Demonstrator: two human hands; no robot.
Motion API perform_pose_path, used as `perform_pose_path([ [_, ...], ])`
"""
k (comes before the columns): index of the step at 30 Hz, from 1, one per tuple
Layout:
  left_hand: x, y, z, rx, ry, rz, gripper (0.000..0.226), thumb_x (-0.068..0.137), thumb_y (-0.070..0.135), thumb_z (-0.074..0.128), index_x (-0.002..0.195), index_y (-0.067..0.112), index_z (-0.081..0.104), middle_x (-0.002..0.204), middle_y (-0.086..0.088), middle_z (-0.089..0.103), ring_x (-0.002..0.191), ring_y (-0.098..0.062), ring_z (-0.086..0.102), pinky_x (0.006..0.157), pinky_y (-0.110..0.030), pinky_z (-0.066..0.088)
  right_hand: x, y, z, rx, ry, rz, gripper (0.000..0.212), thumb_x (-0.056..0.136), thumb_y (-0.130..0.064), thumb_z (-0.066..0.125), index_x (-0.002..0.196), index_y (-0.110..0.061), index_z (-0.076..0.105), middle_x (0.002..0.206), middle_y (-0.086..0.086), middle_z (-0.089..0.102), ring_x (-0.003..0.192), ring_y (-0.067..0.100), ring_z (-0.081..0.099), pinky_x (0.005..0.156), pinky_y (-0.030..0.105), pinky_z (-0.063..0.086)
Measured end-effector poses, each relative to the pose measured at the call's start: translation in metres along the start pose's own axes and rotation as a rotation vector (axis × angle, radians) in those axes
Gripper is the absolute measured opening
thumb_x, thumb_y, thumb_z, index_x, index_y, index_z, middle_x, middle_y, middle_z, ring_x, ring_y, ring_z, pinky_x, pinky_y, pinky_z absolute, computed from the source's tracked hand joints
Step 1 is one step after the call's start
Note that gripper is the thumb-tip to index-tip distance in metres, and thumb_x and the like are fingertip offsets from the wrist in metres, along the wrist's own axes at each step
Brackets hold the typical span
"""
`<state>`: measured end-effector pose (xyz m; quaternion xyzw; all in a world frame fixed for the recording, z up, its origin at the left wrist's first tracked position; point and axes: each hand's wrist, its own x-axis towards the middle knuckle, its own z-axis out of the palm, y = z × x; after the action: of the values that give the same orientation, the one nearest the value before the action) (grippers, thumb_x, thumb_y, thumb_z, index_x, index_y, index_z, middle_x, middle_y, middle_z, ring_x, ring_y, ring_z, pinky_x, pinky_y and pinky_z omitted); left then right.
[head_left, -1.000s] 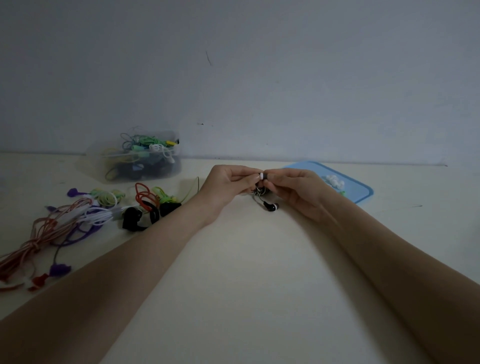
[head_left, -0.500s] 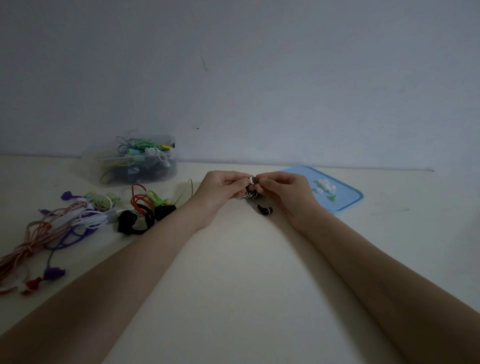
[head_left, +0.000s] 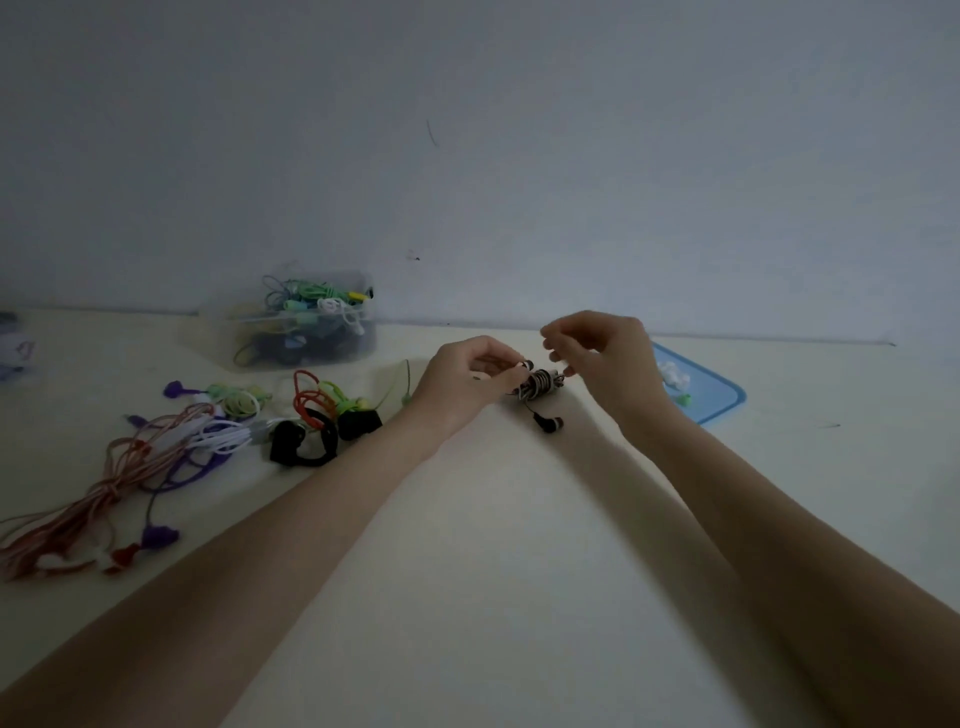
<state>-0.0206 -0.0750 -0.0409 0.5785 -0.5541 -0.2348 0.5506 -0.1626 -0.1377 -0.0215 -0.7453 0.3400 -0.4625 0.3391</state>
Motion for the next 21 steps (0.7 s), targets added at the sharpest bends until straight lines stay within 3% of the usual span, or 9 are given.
perform_pose_path([
  [1, 0.001, -0.002, -0.002, 0.087, 0.016, 0.016, 0.006, 0.082, 0.014, 0.069, 0.084, 0.018, 0.065, 0.09, 0.004, 0.067, 0.082, -0.005, 0.06, 0.073, -0.011, 0.044, -0.001, -0.004, 0.0, -0.144, -0.111, -0.053, 0.012, 0.085, -0.014, 0.065, 0.096, -0.014, 0.07, 0.09, -0.002, 0.066, 0.082, 0.005, 0.061, 0.072, 0.019, 0.046],
  [3, 0.003, -0.007, -0.007, 0.212, 0.055, -0.007, 0.006, 0.083, 0.017, 0.068, 0.083, 0.02, 0.063, 0.097, 0.001, 0.066, 0.094, -0.013, 0.06, 0.084, -0.024, 0.046, -0.004, -0.002, 0.003, -0.423, -0.389, -0.052, 0.038, 0.081, -0.033, 0.07, 0.116, -0.023, 0.061, 0.113, -0.001, 0.058, 0.105, 0.012, 0.053, 0.085, 0.022, 0.039],
  [5, 0.003, -0.007, -0.01, 0.273, 0.059, -0.056, 0.006, 0.084, 0.015, 0.065, 0.084, 0.019, 0.061, 0.101, -0.004, 0.067, 0.098, -0.019, 0.062, 0.09, -0.033, 0.047, -0.007, 0.004, 0.007, -0.603, -0.53, -0.025, 0.055, 0.079, -0.038, 0.068, 0.13, -0.025, 0.049, 0.123, 0.002, 0.052, 0.115, 0.019, 0.048, 0.095, 0.028, 0.037],
  [10, 0.002, 0.009, -0.015, 0.413, -0.031, -0.017, 0.009, 0.085, 0.011, 0.062, 0.085, 0.02, 0.059, 0.096, -0.006, 0.068, 0.091, -0.019, 0.064, 0.085, -0.035, 0.051, -0.004, 0.0, 0.005, -0.642, -0.393, -0.165, 0.032, 0.083, -0.008, 0.06, 0.114, -0.013, 0.063, 0.104, 0.011, 0.067, 0.098, 0.027, 0.06, 0.078, 0.027, 0.039],
  [14, 0.013, 0.034, -0.043, 0.329, 0.098, 0.0, 0.007, 0.085, 0.008, 0.061, 0.084, 0.014, 0.058, 0.093, -0.01, 0.067, 0.083, -0.026, 0.067, 0.077, -0.039, 0.056, 0.017, -0.037, 0.023, -0.484, -0.26, -0.223, 0.028, 0.079, 0.004, 0.059, 0.102, -0.006, 0.07, 0.09, 0.013, 0.071, 0.081, 0.026, 0.061, 0.062, 0.02, 0.036],
  [19, 0.032, 0.05, -0.118, 0.365, 0.307, 0.024, 0.004, 0.087, 0.011, 0.06, 0.09, 0.013, 0.058, 0.089, 0.0, 0.061, 0.071, -0.014, 0.061, 0.055, -0.015, 0.048, 0.066, -0.089, 0.086, -0.493, -0.246, -0.367, 0.032, 0.081, 0.003, 0.054, 0.109, -0.008, 0.066, 0.1, 0.014, 0.07, 0.091, 0.029, 0.063, 0.076, 0.026, 0.046],
  [21, 0.039, 0.048, -0.145, 0.421, 0.391, 0.039, 0.006, 0.087, 0.011, 0.059, 0.093, 0.012, 0.059, 0.089, 0.002, 0.06, 0.074, -0.012, 0.058, 0.055, -0.012, 0.043, 0.075, -0.102, 0.113, -0.43, -0.273, -0.355, 0.032, 0.084, 0.0, 0.055, 0.115, -0.007, 0.059, 0.102, 0.016, 0.068, 0.091, 0.031, 0.064, 0.082, 0.037, 0.051],
])
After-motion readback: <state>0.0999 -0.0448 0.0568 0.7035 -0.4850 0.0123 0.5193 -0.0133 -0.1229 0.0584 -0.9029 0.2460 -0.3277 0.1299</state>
